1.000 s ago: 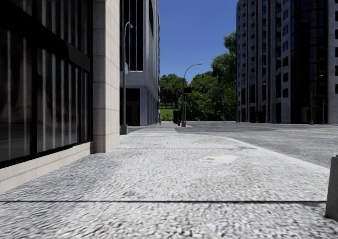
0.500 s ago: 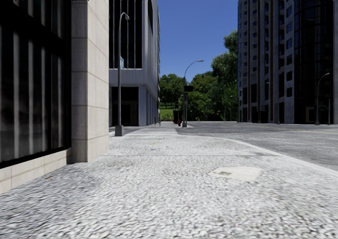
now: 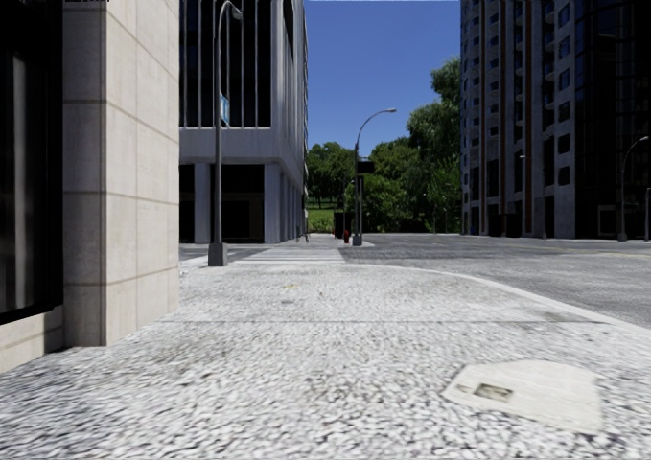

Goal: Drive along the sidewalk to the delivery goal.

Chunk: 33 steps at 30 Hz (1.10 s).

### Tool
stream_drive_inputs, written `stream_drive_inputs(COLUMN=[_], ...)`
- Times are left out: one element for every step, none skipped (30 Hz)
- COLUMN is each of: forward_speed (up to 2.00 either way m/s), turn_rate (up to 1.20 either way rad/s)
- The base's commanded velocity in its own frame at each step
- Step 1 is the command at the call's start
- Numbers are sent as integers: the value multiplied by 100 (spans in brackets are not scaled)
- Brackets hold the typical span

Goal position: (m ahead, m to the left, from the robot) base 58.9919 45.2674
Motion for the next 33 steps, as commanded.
stream_drive_inputs(forward_speed=[200, 200, 200, 200, 200, 200, 200, 200, 200, 200, 200, 200, 200, 200, 200, 200, 200, 200, 200, 200, 200, 200, 200, 200, 200, 200, 200, 200, 200, 200, 200, 200, 200], turn_rate=[0, 0, 0, 0, 0, 0, 0, 0, 0, 0, 0, 0, 0, 0, 0, 0, 0, 0, 0, 0, 0, 0, 0, 0, 0, 0, 0, 0, 0, 0, 0, 0, 0])
